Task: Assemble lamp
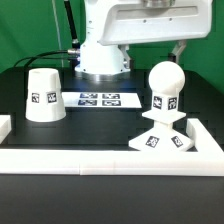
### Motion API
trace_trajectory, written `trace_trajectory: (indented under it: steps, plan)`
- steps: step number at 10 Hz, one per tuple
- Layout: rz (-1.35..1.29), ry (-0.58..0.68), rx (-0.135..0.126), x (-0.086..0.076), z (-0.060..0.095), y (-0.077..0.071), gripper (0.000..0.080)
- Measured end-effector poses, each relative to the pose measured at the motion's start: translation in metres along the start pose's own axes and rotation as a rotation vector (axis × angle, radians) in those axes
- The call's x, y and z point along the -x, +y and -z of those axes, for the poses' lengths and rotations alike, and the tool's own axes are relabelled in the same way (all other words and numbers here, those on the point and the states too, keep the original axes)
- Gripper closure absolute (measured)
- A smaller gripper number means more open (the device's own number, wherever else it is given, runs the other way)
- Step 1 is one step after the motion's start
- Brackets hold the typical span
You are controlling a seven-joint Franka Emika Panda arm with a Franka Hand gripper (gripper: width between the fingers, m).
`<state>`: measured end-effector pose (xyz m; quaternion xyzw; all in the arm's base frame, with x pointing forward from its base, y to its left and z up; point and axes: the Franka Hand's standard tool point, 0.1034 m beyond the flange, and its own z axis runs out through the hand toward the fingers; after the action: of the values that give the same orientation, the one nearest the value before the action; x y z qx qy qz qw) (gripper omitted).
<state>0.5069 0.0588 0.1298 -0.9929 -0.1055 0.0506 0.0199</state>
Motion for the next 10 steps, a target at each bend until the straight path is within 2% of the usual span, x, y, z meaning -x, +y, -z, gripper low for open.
trace_trajectory:
  steps: [2,3,5,6,10]
  plan:
    - [-0.014,0.024,0.016,0.019,-0.015,0.016,0.0101]
    - [-0.01,0.054,0.043,0.032,-0.025,0.025,0.0101]
    - [-0.026,0.074,0.054,0.049,-0.038,0.038,0.0101]
    - [-0.013,0.073,0.056,0.05,-0.037,0.046,0.0101]
    - [-0.014,0.071,0.056,0.051,-0.038,0.046,0.0101]
